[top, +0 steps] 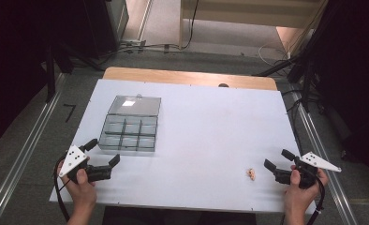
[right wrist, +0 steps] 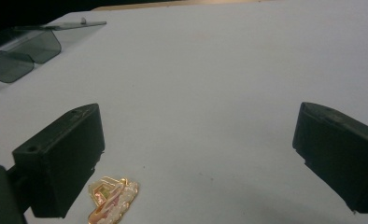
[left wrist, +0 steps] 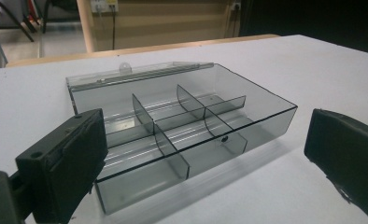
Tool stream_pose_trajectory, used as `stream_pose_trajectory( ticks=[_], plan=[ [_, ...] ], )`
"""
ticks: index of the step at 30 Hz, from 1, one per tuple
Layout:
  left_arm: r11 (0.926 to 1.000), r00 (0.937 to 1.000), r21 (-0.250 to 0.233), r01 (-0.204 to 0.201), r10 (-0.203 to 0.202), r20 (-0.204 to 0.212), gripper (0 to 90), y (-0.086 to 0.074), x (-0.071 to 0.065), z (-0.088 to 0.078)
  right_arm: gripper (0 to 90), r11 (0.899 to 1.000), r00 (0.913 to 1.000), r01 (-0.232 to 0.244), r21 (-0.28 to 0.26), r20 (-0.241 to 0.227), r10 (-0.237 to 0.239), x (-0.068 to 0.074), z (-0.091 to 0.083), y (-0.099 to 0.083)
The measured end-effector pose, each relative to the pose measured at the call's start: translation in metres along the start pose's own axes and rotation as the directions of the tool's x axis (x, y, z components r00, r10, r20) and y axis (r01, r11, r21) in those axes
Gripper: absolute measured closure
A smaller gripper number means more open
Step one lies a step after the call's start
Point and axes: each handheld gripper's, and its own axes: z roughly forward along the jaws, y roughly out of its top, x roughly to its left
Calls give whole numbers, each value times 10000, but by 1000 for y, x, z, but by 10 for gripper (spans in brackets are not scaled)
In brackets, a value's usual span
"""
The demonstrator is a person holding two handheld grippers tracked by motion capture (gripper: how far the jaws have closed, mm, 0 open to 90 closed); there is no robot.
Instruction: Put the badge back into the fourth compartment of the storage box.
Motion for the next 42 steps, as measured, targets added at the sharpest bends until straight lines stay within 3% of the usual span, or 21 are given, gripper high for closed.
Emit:
stream_pose_trajectory(
  ticks=[8,13,15,22,24,33,34,36,38,39,40,41,42],
  plan=[
    [10000,10000,-5,35,-35,25,0,0,1,0,23,9994,9990,151,310,-425,-138,5,-5,5],
    [10000,10000,-4,39,-39,38,0,0,1,0,38,9978,9989,348,556,-319,-331,13,-8,10],
    [10000,10000,-11,44,-44,42,0,0,1,0,52,9962,9988,493,723,-13,-493,18,-11,14],
    [9999,9999,-43,92,-91,70,0,0,1,0,177,9942,9994,314,1029,-207,-294,25,-13,22],
    [9999,9999,-47,97,-97,74,0,0,2,0,276,9907,9997,192,1347,-173,-171,29,-11,24],
    [9999,9999,-71,139,-139,79,0,0,2,0,483,9689,9981,520,2420,-446,-425,41,-1,27],
    [9999,9999,-73,140,-139,85,0,0,2,0,511,9604,9977,549,2730,-533,-419,42,3,25],
    [9999,9999,-63,139,-138,78,0,0,2,0,521,9564,9974,590,2861,-555,-450,42,5,24],
    [9999,9999,-66,149,-148,80,0,0,2,0,544,9426,9973,671,3271,-508,-534,42,9,21],
    [9999,9999,-64,152,-151,80,0,0,2,0,544,9426,9973,671,3271,-508,-534,42,9,21],
    [9999,9998,-65,154,-154,82,0,0,2,0,560,9328,9969,764,3521,-420,-658,42,12,19],
    [9999,9998,-65,154,-154,82,0,0,2,0,560,9328,9969,764,3521,-420,-658,42,12,19],
    [9999,9998,-67,155,-154,82,0,0,2,0,563,9223,9967,789,3783,-491,-651,41,13,18]
  ],
)
